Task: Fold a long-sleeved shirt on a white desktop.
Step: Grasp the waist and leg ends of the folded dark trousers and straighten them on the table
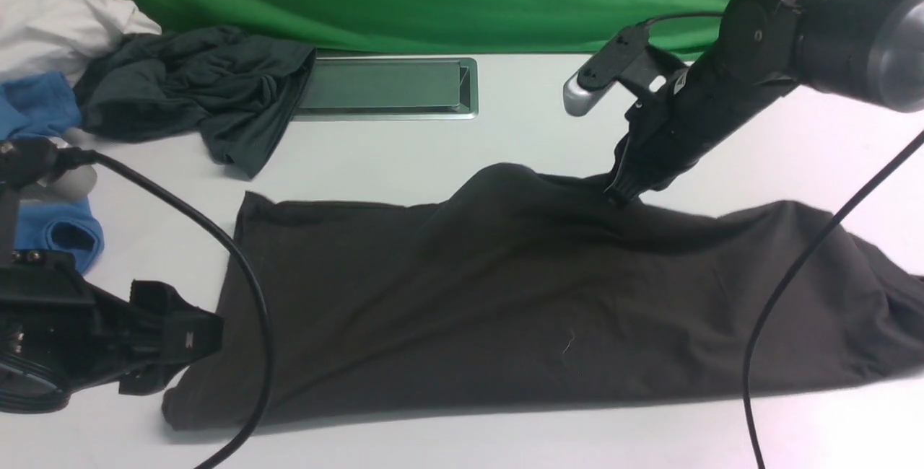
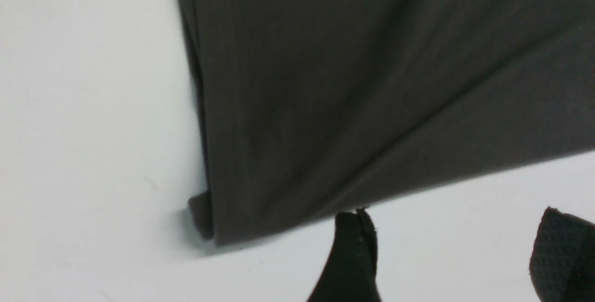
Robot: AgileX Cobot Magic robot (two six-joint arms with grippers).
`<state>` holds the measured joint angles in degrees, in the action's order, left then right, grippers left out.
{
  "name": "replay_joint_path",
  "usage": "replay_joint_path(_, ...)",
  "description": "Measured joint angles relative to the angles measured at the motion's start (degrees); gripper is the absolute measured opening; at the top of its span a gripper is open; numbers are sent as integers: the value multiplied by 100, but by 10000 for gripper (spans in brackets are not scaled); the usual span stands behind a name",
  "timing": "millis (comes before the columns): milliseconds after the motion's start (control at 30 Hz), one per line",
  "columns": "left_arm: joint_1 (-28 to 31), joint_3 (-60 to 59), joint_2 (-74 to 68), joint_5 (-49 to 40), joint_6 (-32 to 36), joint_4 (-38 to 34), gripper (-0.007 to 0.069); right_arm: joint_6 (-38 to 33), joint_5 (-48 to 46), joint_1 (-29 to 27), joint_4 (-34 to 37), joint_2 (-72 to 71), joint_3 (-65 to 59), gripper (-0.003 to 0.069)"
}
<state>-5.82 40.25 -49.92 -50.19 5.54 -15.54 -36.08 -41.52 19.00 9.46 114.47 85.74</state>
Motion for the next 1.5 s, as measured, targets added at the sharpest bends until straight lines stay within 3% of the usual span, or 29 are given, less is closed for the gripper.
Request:
replay_joint_path(167,0,0,0,-5,0,0,498,23,194,-12,-13,294,0,51)
replay_joint_path(300,0,0,0,-5,-73,0,498,436,342,-12,-293,422,0,157)
replay_joint_path(333,0,0,0,1,-288,4,498,758,458,-12,-641,408,0,286)
replay_joint_path(400,0,0,0,19,-373,4,498,913,490,-12,-872,362,0,360)
replay_joint_path(433,0,0,-11,88,-445,4,498,1095,484,-12,-1161,220,0,460)
replay_joint_path(500,0,0,-93,231,-606,4,500,1295,434,-12,-1437,-139,0,575)
replay_joint_path(567,0,0,-348,350,-921,43,506,1618,353,-12,-1511,-633,0,619)
replay_joint_path(733,0,168,-1253,263,-1389,319,538,2205,-120,-12,-1205,-1692,0,584)
replay_joint_path(833,0,370,-1798,107,-1462,527,558,2200,-445,-12,-946,-2016,-11,553)
replay_joint_path(1033,0,1211,-3302,-103,-1485,1131,589,1718,-744,7,382,-2853,-406,517)
replay_joint_path(1167,0,1451,-4229,-115,-1503,1524,589,1328,-745,224,752,-3096,-680,515)
replay_joint_path(1433,58,1697,-5430,-121,-938,1208,574,1205,-735,678,828,-3129,-912,514)
replay_joint_path(1500,109,1799,-5580,-209,-648,1017,520,1176,-735,737,839,-3133,-912,514)
